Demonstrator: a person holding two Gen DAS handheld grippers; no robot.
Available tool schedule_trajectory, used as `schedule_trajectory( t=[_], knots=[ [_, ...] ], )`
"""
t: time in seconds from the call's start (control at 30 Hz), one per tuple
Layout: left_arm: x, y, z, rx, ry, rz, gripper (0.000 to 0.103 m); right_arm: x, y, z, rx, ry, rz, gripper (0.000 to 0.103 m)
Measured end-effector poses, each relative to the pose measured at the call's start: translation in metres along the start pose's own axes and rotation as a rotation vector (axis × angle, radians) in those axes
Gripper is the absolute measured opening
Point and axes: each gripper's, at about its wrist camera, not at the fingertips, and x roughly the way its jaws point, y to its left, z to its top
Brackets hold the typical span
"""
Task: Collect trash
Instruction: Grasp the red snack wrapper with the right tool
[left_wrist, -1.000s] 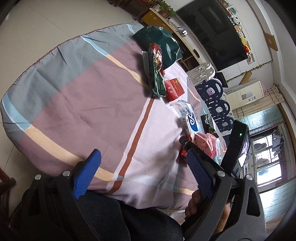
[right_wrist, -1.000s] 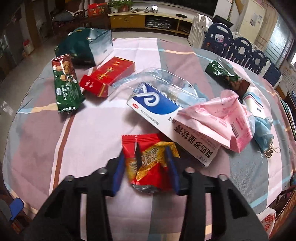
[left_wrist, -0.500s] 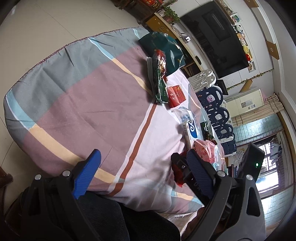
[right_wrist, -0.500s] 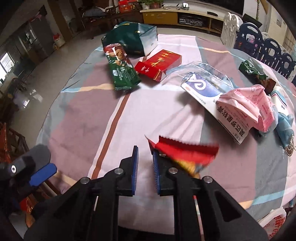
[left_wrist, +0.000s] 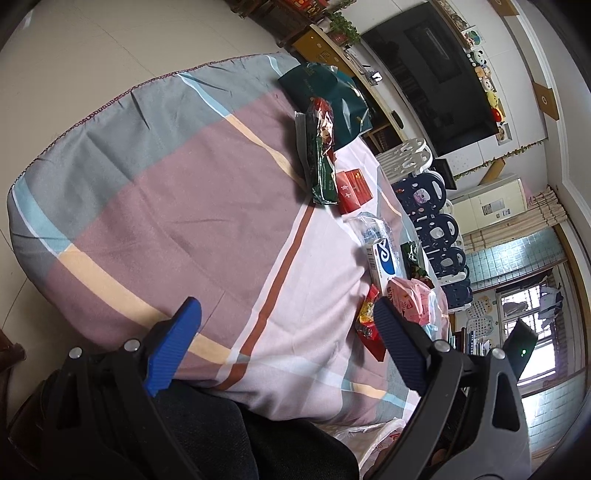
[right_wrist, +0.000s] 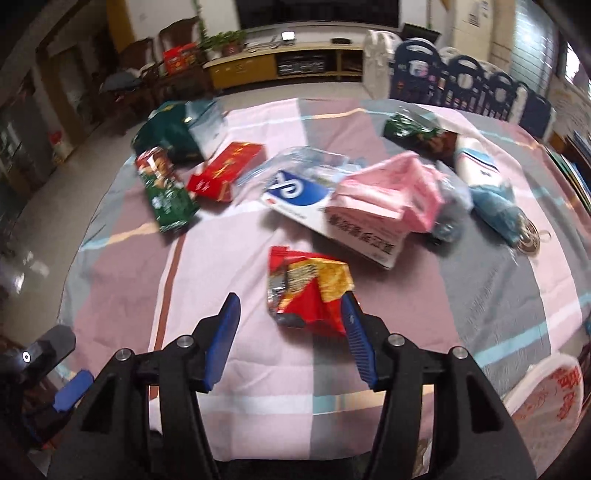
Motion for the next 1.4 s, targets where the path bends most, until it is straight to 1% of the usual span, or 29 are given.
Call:
schedule_trajectory(
  t=[0.13, 0.2, 0.27, 0.4, 0.5, 0.67, 0.77, 0.87, 0.9, 0.93, 0.97, 1.0, 1.03, 1.07, 1.1, 1.2, 1.3, 1.4],
  knots=[
    [0.000, 0.000, 0.000, -0.001, -0.001, 0.002, 0.094, -0.010, -0.025, -0.001, 0.120, -0.045, 0.010, 0.057],
    [0.000, 0.000, 0.000, -0.001, -0.002, 0.001, 0.094, -0.016, -0.039, 0.000, 0.188, -0.077, 0.014, 0.071],
    [0.001, 0.000, 0.000, 0.001, -0.002, 0.002, 0.094, -0.020, -0.053, 0.005, 0.246, -0.113, -0.006, 0.077],
    [0.002, -0.004, -0.001, 0.026, -0.002, 0.009, 0.094, -0.016, -0.070, 0.019, 0.322, -0.113, -0.008, 0.082],
    [0.003, -0.005, -0.002, 0.036, -0.004, 0.013, 0.094, -0.003, -0.070, 0.034, 0.315, -0.099, -0.050, 0.084],
    [0.003, -0.009, -0.004, 0.062, -0.011, 0.025, 0.094, 0.018, -0.063, 0.058, 0.271, -0.115, -0.116, 0.084],
    [0.003, -0.010, -0.004, 0.070, -0.012, 0.026, 0.094, 0.036, -0.053, 0.071, 0.211, -0.086, -0.140, 0.084],
    [0.004, -0.011, -0.004, 0.074, -0.011, 0.028, 0.094, 0.052, -0.045, 0.074, 0.158, -0.049, -0.153, 0.084],
    [0.004, -0.011, -0.004, 0.075, -0.012, 0.028, 0.094, 0.055, -0.043, 0.073, 0.145, -0.041, -0.148, 0.082],
    [0.003, -0.011, -0.004, 0.075, -0.012, 0.028, 0.094, 0.056, -0.040, 0.072, 0.134, -0.036, -0.143, 0.077],
    [0.003, -0.011, -0.004, 0.074, -0.011, 0.028, 0.094, 0.057, -0.039, 0.069, 0.126, -0.032, -0.135, 0.060],
    [0.003, -0.011, -0.004, 0.073, -0.011, 0.027, 0.094, 0.057, -0.037, 0.068, 0.114, -0.022, -0.122, 0.045],
    [0.003, -0.011, -0.004, 0.072, -0.011, 0.027, 0.094, 0.058, -0.034, 0.065, 0.103, -0.008, -0.099, 0.038],
    [0.003, -0.011, -0.004, 0.072, -0.010, 0.027, 0.094, 0.057, -0.032, 0.064, 0.095, -0.001, -0.079, 0.025],
    [0.003, -0.011, -0.004, 0.072, -0.010, 0.027, 0.094, 0.056, -0.031, 0.061, 0.087, 0.002, -0.061, 0.016],
    [0.003, -0.012, -0.005, 0.077, -0.012, 0.031, 0.094, 0.045, -0.025, 0.056, 0.056, -0.018, -0.037, 0.006],
    [0.003, -0.012, -0.005, 0.076, -0.011, 0.032, 0.094, 0.034, -0.021, 0.050, 0.026, -0.030, -0.013, 0.005],
    [0.003, -0.012, -0.005, 0.075, -0.011, 0.032, 0.094, 0.026, -0.018, 0.040, 0.004, -0.012, 0.005, 0.005]
  ],
)
